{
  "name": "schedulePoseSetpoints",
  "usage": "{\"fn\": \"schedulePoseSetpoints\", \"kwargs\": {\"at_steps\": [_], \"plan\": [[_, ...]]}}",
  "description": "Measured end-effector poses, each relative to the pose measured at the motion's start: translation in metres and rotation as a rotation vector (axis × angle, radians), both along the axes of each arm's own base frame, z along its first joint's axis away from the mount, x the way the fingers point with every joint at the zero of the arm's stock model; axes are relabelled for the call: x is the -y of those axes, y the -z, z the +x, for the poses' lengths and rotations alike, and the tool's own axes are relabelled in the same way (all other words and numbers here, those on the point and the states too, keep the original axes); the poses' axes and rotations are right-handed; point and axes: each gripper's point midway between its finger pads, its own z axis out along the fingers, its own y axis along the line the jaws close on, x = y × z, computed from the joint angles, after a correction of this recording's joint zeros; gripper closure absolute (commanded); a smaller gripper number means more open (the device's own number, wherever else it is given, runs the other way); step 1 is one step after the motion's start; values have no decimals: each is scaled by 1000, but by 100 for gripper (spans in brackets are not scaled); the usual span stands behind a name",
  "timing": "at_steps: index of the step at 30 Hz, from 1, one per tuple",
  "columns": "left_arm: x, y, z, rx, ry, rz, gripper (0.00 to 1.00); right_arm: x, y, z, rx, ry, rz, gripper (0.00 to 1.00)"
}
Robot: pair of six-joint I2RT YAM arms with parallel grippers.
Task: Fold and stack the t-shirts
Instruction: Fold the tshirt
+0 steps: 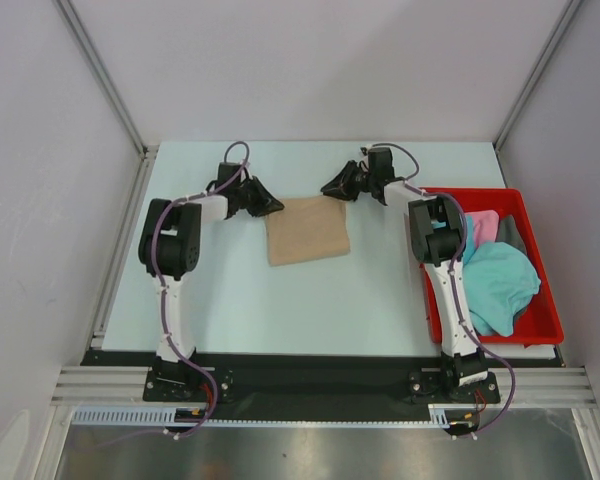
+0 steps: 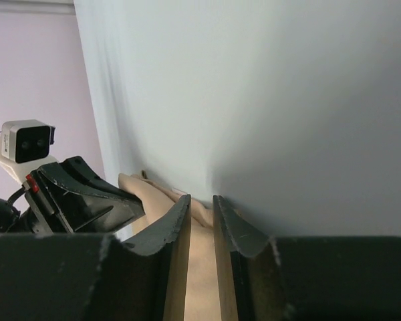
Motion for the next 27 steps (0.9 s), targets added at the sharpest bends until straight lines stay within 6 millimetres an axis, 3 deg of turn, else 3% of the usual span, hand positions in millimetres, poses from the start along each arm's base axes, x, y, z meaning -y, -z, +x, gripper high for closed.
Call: {"fn": "schedulePoseSetpoints", "kwargs": {"at_steps": [12, 18, 23, 27], "plan": [[-13, -6, 35, 5, -2, -18, 73, 5, 0, 23, -32, 35, 79, 76], [-32, -19, 52, 41, -3, 23, 64, 31, -6, 46, -27, 77, 41, 74], [-37, -29, 45, 36, 17, 50, 61, 50, -17, 46, -43, 89, 0, 66], [-34, -50, 30, 58, 39, 60, 51, 51, -43, 30, -49, 67, -25, 61]]}}
